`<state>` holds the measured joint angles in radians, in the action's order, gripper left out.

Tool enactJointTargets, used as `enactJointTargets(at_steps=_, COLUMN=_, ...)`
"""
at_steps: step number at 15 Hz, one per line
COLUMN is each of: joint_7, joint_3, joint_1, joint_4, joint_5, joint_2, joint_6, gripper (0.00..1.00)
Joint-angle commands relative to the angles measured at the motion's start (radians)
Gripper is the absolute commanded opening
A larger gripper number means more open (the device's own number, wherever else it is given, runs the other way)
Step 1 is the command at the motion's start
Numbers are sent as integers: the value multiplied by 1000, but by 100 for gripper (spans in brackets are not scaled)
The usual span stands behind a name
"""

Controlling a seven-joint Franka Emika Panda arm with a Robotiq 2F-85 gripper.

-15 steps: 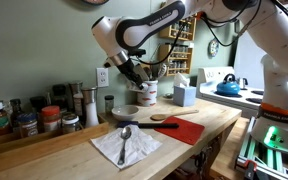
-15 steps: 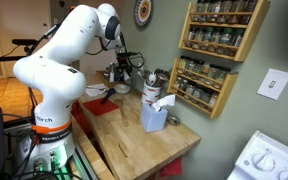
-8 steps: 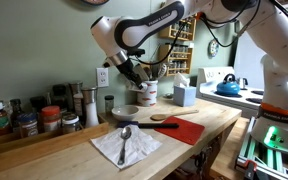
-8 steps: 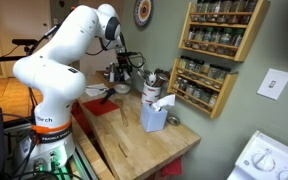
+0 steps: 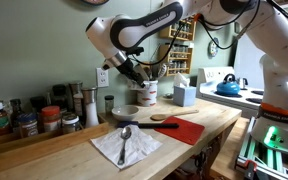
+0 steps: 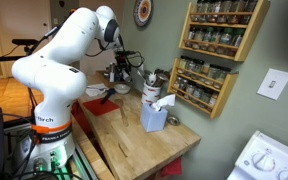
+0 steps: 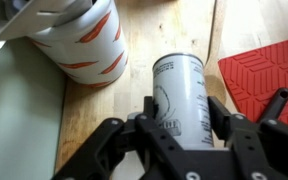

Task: Use the bottle to push the bowl to the left then put some contents of the bottle in the bowl

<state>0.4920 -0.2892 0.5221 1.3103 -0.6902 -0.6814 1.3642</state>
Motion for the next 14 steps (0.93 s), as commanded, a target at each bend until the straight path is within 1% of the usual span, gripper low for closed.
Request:
enactJointTargets(at_steps=1, joint_7=43, joint_3=24, joint_1=60, joint_4=-114, joint_5=-66, joint_2=-71, joint_6=-137, gripper=31)
enactJointTargets(at_steps=5, joint_7=86, joint_3=34, joint_1=97, joint_4=-197, joint_5=-121, joint_2=-127, joint_6=-231, gripper=31)
enactJointTargets(at_steps=10, joint_7=156, joint_3=53, joint_1=142, joint_4=-318, joint_5=-180, joint_2=-210, joint_6=-295, gripper=31)
enactJointTargets(at_steps=14, joint_7=203, joint_3=72, joint_1=167, joint_4=-391, joint_5=-216, joint_2=-263, joint_6=-335, gripper=31)
